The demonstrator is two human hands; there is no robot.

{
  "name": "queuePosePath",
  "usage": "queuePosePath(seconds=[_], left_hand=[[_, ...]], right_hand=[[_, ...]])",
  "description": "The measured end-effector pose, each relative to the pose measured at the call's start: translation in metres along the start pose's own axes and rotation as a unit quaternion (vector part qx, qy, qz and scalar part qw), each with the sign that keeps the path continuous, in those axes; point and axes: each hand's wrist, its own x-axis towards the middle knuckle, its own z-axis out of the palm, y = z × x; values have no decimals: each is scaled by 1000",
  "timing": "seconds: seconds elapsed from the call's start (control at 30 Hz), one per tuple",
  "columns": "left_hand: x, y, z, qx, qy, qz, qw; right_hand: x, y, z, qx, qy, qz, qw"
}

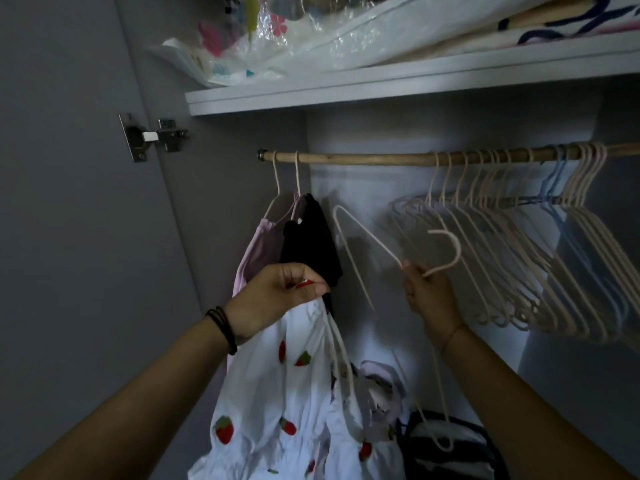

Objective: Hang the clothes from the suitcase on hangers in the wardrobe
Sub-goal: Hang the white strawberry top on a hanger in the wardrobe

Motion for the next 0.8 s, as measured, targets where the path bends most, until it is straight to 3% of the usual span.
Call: queuePosePath(seconds=[0.17, 0.37, 0.8], left_hand=[[-4, -5, -4, 26, 9, -4, 1000], [-3, -9, 2, 58, 0, -9, 998], [-7, -28, 6, 60, -6, -19, 998]], right_hand=[[-25, -14, -13, -29, -11, -51, 998], [-37, -46, -16, 186, -80, -16, 979], [-33, -32, 1, 360, -93, 40, 927]])
